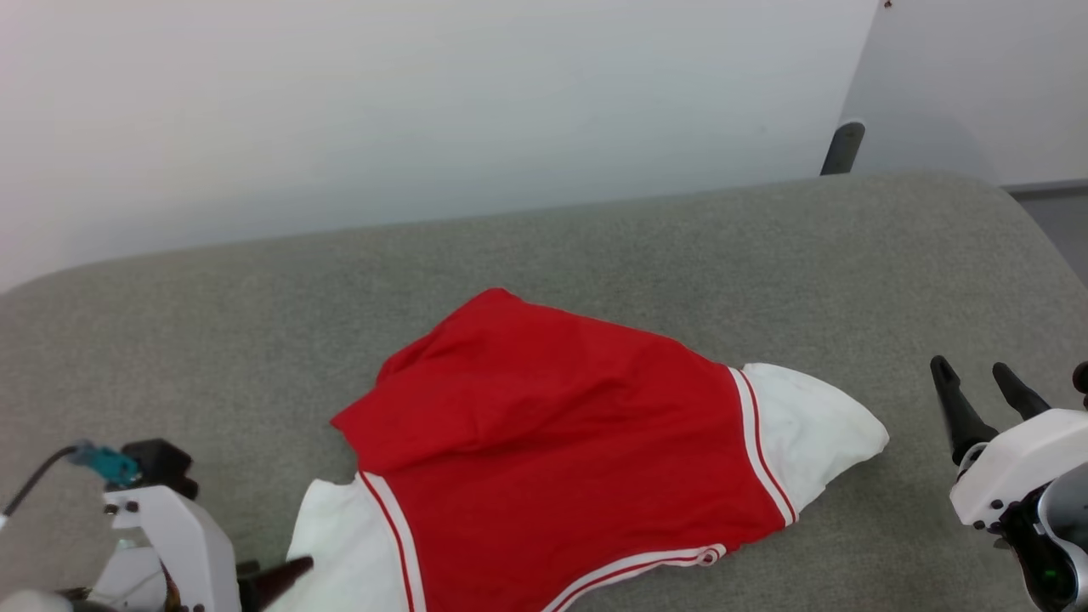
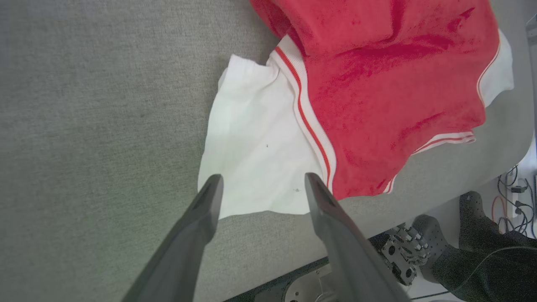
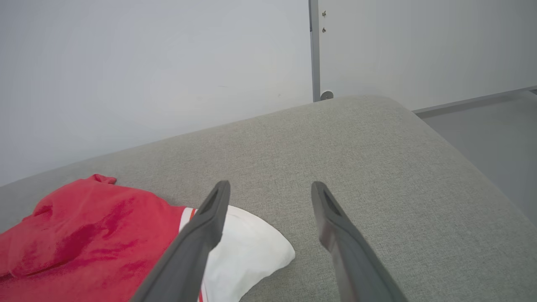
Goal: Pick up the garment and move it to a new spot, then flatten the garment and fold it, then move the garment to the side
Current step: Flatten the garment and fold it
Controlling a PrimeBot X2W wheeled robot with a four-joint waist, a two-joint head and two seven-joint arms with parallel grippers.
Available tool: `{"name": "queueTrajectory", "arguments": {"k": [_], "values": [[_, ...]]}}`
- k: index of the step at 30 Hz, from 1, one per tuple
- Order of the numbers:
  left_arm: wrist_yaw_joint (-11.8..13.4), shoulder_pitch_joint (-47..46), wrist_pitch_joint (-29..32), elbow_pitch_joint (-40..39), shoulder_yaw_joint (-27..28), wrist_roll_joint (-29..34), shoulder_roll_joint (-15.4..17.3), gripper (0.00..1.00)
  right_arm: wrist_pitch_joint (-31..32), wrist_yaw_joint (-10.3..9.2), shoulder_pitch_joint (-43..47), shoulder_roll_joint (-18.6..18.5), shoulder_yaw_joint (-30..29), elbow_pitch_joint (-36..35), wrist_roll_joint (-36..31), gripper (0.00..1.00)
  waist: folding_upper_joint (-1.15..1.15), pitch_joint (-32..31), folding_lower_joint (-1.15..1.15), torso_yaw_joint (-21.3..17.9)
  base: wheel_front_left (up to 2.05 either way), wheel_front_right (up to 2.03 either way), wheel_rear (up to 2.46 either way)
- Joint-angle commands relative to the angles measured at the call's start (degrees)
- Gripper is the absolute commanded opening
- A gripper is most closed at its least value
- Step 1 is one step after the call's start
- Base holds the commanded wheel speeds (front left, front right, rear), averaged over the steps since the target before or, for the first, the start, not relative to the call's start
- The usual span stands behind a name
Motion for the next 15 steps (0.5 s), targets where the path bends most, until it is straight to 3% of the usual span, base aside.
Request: {"name": "queueTrajectory", "arguments": {"k": [1, 3, 15], "values": [[0.5, -1.1, 1.6, 0.5, -0.8, -0.1, 0.5, 1.0, 0.1, -0.04, 0.8, 0.3, -0.4, -0.4, -0.6, 1.0, 0.0, 0.7, 0.0, -0.4, 0.0, 0.0, 0.0], [1.2, -2.0, 3.4, 1.6, -1.9, 0.6, 1.0, 1.0, 0.4, -0.04, 0.6, 0.4, -0.7, -0.8, -0.8, 1.0, 0.0, 1.4, 0.0, -0.6, 0.0, 0.0, 0.0], [-0.6, -5.8, 4.9, 11.8, -5.4, 2.5, -0.5, 1.0, 1.0, -0.04, -0.1, 1.4, -1.6, -2.0, -0.5, 1.0, 0.0, 4.5, 0.0, -1.3, 0.0, 0.0, 0.0]]}}
